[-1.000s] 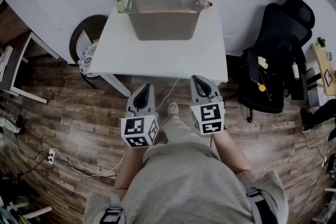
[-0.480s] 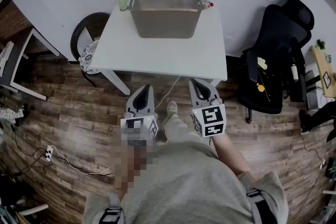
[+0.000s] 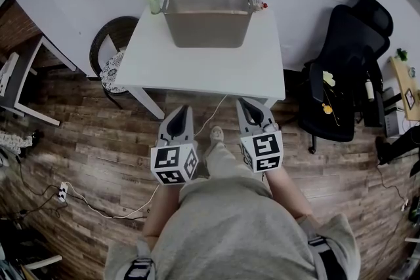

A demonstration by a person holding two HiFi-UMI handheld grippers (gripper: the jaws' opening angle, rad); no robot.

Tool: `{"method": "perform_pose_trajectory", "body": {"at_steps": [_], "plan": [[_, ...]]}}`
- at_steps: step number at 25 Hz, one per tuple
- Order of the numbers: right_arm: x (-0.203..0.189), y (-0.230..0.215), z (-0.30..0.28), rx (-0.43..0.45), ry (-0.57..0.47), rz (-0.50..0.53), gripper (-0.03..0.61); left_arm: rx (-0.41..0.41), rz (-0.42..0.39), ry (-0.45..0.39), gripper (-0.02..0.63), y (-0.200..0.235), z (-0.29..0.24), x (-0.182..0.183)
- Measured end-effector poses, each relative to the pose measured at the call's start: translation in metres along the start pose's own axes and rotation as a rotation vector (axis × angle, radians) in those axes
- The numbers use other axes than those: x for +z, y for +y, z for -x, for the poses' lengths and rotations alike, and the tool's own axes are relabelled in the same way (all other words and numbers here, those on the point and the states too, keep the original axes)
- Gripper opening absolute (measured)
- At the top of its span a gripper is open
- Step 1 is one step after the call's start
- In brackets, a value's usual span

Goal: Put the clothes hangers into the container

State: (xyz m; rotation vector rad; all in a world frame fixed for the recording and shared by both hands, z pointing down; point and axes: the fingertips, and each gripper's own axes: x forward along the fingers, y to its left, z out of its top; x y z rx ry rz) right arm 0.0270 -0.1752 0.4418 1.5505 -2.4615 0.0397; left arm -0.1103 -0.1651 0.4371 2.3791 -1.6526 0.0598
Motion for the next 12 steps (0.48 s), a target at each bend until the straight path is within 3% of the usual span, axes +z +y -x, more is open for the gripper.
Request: {"method": "perform_pose_trajectory", "body": {"at_steps": [12], "plan": [[-0.0019,0.0008,0.0018,0.029,0.005,-0.016,0.0,-0.001,-0.003,0.004,0.015,-0.0027,-0.0009,-0.0017]]}}
